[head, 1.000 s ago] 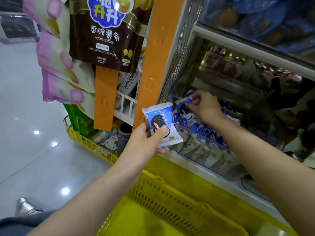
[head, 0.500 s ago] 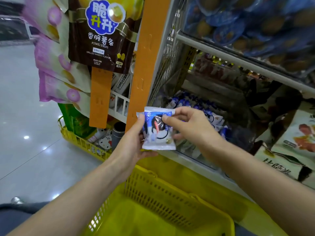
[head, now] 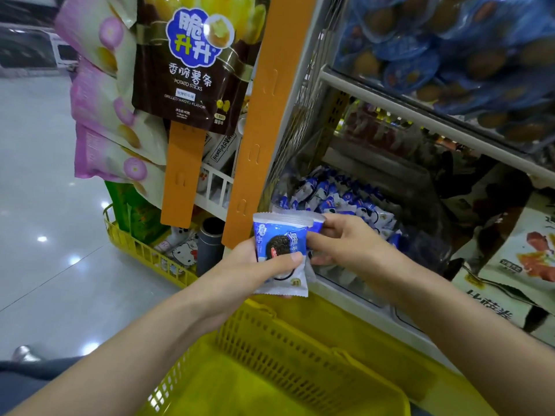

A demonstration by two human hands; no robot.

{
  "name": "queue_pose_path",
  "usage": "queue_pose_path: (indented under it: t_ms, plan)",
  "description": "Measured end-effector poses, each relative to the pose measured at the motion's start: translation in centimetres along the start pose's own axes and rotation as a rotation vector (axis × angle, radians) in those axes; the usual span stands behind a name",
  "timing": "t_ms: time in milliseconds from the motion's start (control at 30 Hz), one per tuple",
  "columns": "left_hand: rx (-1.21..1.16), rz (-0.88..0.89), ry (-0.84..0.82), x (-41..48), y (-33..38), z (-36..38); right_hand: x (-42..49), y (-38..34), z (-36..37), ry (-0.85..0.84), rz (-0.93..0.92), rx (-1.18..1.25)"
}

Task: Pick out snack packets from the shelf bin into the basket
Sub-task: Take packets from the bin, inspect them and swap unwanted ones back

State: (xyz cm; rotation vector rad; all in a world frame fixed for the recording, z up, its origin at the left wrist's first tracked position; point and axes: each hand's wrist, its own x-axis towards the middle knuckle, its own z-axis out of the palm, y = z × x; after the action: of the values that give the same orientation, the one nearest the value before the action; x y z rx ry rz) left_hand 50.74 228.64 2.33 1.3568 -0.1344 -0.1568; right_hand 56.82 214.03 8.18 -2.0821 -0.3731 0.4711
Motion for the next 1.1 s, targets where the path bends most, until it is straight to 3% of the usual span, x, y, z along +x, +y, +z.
queue_pose_path:
  t_ms: [100,200,300,467,733,1100]
  plan:
    - [-0.072,0.053,0.077,0.1,0.2,0.0,0.9,-0.4,-1.0,0.097,-0.014,0.016]
    - [-0.204,0.057,0.357,1.1,0.0,-0.8,3.3,-1.4,-3.1,0.375,-0.067,0.205]
    - [-0.355,-0.011,0.459,2.0,-0.1,-1.4,7.1,-1.4,-5.3,0.598,-0.026,0.092]
    - [-0.463,-0.071,0.506,3.1,-0.3,-1.9,12.0,0.4,-5.1,0.519,0.168,-0.195]
    - [-0.428,-0.109,0.526,4.0,0.3,-2.1,14.8,1.9,-3.2,0.318,0.18,-0.356]
    - [-0.254,-0.097,0.433,2.7,0.6,-1.0,13.9,2.1,-3.3,0.393,0.085,-0.437]
